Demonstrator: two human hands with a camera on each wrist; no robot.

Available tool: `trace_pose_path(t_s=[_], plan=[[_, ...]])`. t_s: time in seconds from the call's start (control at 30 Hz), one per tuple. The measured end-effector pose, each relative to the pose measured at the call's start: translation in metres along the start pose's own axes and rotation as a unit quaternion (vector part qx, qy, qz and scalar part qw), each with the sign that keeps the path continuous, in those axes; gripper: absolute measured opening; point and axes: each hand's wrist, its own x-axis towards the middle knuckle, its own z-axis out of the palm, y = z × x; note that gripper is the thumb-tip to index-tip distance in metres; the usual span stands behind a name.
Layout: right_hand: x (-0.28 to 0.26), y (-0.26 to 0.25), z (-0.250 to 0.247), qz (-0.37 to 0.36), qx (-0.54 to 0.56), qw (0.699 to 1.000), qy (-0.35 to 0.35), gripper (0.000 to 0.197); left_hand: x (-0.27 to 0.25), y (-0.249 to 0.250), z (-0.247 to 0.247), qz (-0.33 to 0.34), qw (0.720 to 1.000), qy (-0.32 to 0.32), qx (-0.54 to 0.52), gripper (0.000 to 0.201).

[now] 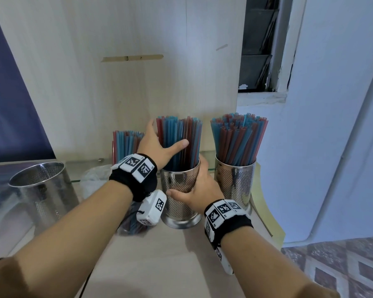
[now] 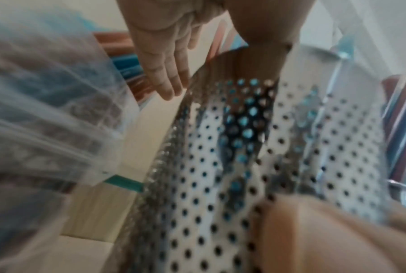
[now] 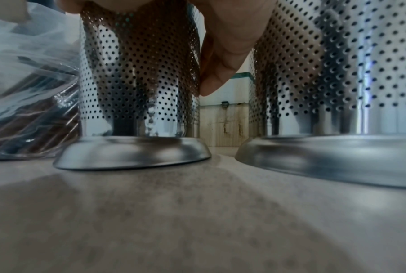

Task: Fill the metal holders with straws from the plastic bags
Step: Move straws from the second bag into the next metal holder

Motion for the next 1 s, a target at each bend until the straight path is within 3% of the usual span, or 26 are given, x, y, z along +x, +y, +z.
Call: trace_pose_path(t_s=[0.2, 0.4, 0.5, 0.6, 0.7, 0.9, 1.0], plan=[[0.002, 0.001, 0.003, -0.003, 0.004, 1.000, 0.001, 0.129, -0.010, -0.011, -0.005, 0.010, 0.998, 0.034, -0.051, 0.102], [0.000, -0.001, 0.002, -0.010, 0.008, 1.000, 0.010, 0.125, -0.014, -0.002, -0.009, 0.026, 0.994, 0.064, -0.089, 0.091], [0.000, -0.001, 0.002, -0.012, 0.004, 1.000, 0.010, 0.125, -0.023, 0.004, -0.011, 0.051, 0.989, 0.057, -0.124, 0.106], [0.000, -0.001, 0.002, -0.010, -0.002, 1.000, 0.007, 0.124, -0.028, 0.009, -0.007, 0.064, 0.997, 0.023, -0.035, 0.131], [0.000, -0.001, 0.002, -0.006, -0.010, 1.000, 0.003, 0.122, -0.024, 0.013, 0.003, 0.052, 0.999, 0.015, 0.002, 0.141], [0.001, 0.000, 0.002, -0.014, 0.007, 1.000, 0.009, 0.123, -0.022, 0.013, 0.007, 0.039, 0.999, 0.031, -0.014, 0.129], [0.002, 0.002, 0.004, -0.017, 0.013, 1.000, 0.009, 0.124, -0.035, 0.013, -0.010, 0.056, 0.991, 0.105, -0.058, 0.109]])
